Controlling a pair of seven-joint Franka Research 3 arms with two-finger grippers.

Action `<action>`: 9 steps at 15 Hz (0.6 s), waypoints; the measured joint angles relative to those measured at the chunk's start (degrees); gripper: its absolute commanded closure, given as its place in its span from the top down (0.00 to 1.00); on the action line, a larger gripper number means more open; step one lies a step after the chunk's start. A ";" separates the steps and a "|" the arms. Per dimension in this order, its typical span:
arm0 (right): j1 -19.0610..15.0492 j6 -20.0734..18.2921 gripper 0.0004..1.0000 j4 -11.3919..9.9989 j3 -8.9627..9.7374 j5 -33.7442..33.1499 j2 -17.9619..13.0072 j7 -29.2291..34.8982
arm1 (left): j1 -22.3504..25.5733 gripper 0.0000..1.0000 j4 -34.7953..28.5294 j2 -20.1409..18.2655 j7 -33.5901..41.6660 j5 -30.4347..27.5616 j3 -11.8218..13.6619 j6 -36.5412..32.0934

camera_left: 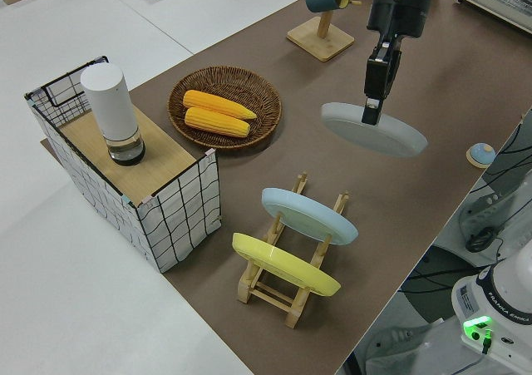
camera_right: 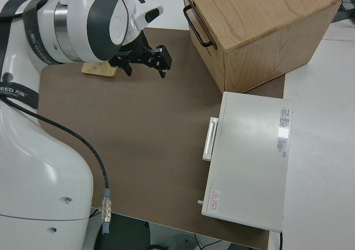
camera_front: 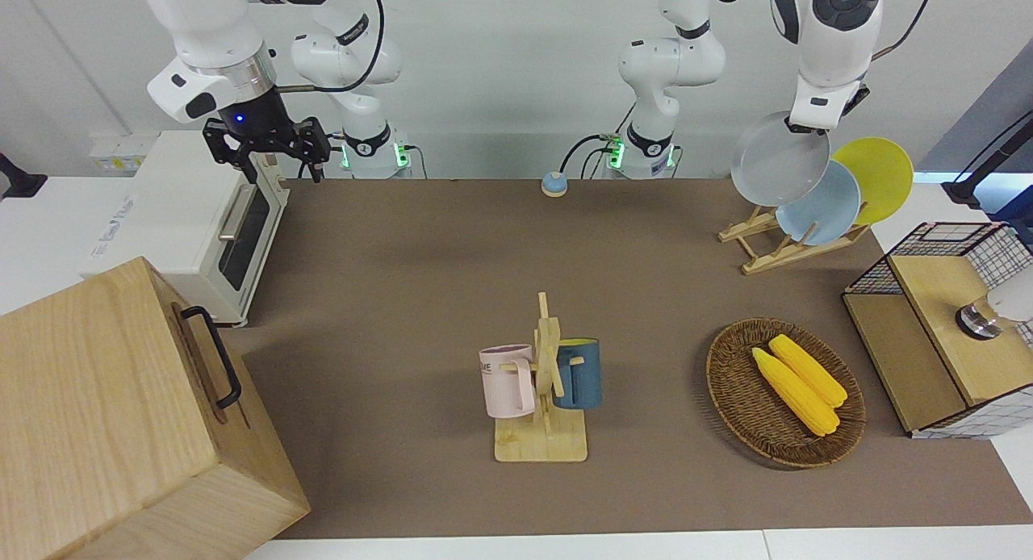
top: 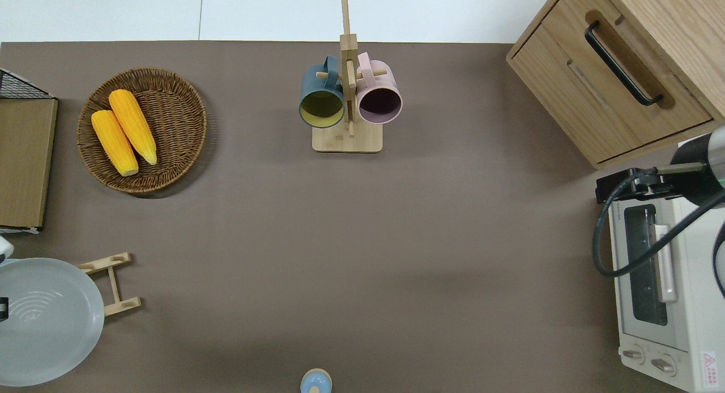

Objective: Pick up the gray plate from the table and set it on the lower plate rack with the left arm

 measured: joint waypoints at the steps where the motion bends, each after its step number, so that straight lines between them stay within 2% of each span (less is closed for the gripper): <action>1: 0.00 0.00 0.98 0.00 0.00 0.00 0.00 0.00 | -0.01 0.00 -0.65 0.33 -1.50 1.09 -0.90 -0.07; 4: 0.00 0.00 0.98 0.00 0.00 0.00 0.00 0.00 | -0.04 0.00 -3.12 1.26 -5.95 4.14 -2.89 -0.09; 9: 0.00 0.00 0.98 0.00 0.00 0.00 0.00 0.00 | -0.78 0.00 -6.18 3.40 -13.41 8.78 -4.34 0.12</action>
